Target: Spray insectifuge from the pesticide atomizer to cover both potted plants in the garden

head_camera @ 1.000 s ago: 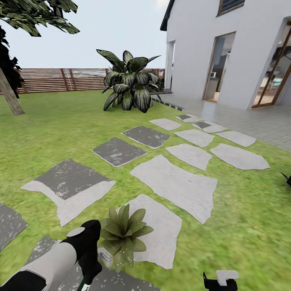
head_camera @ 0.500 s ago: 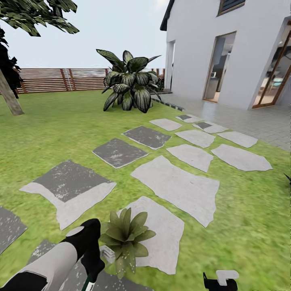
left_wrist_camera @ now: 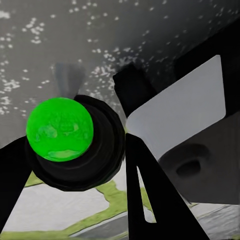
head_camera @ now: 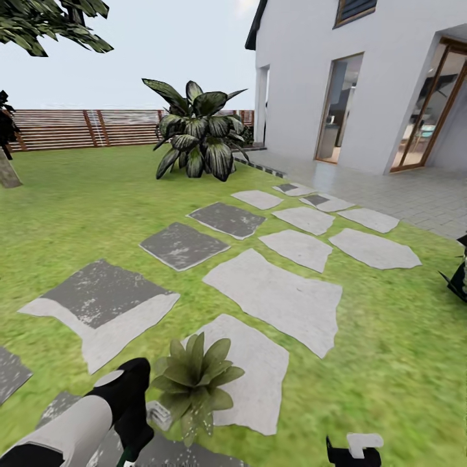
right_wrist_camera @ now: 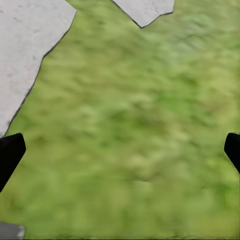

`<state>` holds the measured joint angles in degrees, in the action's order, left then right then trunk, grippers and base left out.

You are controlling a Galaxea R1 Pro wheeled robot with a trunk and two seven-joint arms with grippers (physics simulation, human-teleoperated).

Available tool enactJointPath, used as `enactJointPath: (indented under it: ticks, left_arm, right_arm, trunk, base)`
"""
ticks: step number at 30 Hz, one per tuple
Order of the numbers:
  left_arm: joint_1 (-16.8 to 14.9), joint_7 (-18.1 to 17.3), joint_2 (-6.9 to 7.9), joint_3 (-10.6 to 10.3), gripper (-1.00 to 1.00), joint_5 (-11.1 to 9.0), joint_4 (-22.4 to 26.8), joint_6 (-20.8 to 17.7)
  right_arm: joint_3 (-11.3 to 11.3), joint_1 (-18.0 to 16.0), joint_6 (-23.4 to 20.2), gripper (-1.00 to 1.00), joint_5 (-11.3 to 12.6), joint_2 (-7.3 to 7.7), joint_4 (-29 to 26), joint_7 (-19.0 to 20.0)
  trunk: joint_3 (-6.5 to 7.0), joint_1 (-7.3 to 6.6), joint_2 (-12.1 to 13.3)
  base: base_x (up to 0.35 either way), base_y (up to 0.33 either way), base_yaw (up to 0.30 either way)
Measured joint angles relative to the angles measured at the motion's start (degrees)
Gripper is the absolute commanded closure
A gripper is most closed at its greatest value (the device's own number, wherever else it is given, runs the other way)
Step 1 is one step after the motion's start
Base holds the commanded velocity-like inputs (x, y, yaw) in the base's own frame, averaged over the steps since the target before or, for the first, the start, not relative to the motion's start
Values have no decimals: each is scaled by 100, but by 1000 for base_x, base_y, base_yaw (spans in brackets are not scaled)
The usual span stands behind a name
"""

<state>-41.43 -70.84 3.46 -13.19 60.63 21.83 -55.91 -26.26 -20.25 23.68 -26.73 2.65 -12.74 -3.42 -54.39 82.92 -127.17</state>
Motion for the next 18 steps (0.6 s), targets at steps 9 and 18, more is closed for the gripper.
enactJointPath:
  ticks: [9, 18]
  left_arm:
    - [2, 12, -52, 38, 100, 1, 114, -9]
    - [2, 11, -86, 19, 100, -1, 203, -8]
  right_arm:
    - [0, 1, 0, -100, 0, 0, 4, 1]
    - [0, 1, 0, -100, 0, 0, 4, 0]
  trunk:
    - [0, -3, 0]
    - [0, -3, 0]
  base:
    - [-68, 266, 0]
    - [140, 215, -231]
